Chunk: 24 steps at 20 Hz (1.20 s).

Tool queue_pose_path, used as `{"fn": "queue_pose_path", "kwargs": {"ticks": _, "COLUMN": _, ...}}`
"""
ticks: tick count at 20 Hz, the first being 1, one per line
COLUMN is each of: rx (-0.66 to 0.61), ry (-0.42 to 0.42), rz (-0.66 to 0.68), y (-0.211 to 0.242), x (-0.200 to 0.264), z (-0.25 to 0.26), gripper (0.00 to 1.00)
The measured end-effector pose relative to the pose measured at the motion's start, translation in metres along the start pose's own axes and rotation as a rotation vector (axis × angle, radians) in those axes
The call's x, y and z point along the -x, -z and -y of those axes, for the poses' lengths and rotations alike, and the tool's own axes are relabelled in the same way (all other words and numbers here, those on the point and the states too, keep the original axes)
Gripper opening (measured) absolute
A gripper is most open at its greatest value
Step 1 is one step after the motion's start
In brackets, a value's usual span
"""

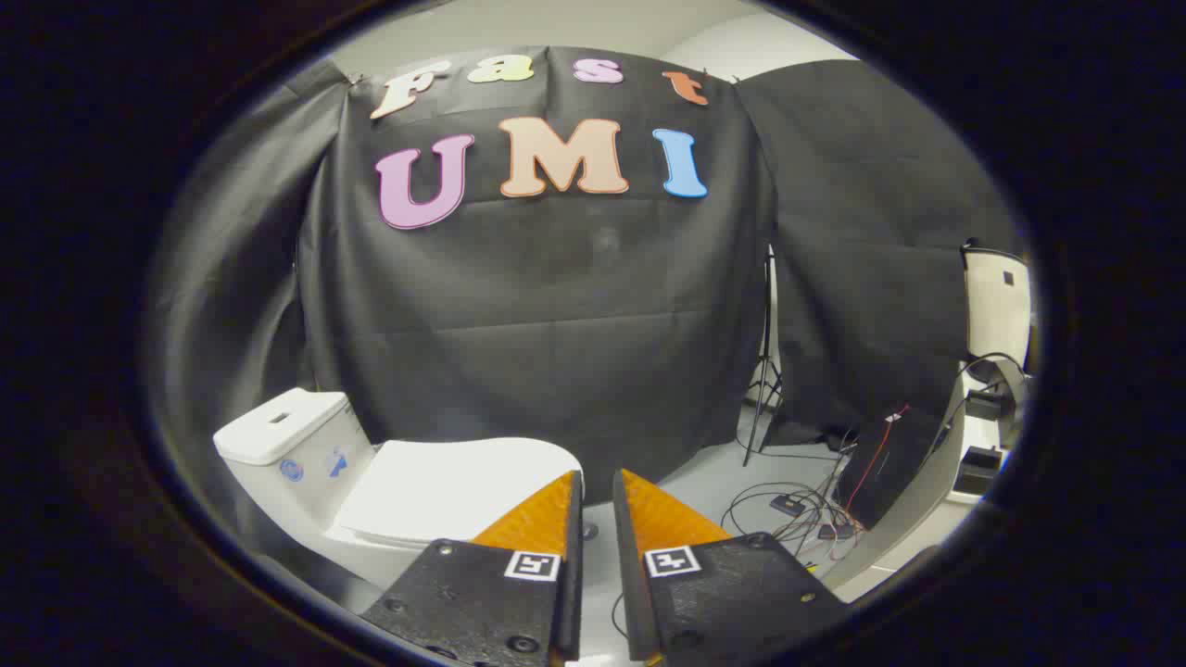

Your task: Open the toilet lid.

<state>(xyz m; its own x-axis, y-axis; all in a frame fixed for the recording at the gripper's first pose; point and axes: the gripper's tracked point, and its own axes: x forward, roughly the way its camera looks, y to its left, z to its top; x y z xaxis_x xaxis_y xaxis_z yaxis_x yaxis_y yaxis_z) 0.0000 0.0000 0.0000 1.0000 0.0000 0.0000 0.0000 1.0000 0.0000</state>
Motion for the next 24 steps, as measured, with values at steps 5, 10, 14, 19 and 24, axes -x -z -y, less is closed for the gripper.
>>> {"fn": "queue_pose_path", "kwargs": {"ticks": 5, "rx": 0.006, "ry": -0.013, "rz": 0.004, "y": -0.001, "x": 0.001, "z": -0.003, "gripper": 0.19}}
{"fn": "queue_pose_path", "kwargs": {"ticks": 10, "rx": 0.020, "ry": -0.017, "rz": 0.009, "y": 0.000, "x": -0.001, "z": -0.004, "gripper": 0.24}}
{"fn": "queue_pose_path", "kwargs": {"ticks": 14, "rx": 0.028, "ry": -0.031, "rz": 0.013, "y": -0.001, "x": 0.000, "z": -0.007, "gripper": 0.34}}
{"fn": "queue_pose_path", "kwargs": {"ticks": 19, "rx": 0.036, "ry": -0.032, "rz": -0.009, "y": 0.003, "x": -0.004, "z": -0.007, "gripper": 0.53}}
{"fn": "queue_pose_path", "kwargs": {"ticks": 24, "rx": 0.017, "ry": -0.038, "rz": -0.030, "y": 0.009, "x": -0.007, "z": -0.008, "gripper": 0.76}}
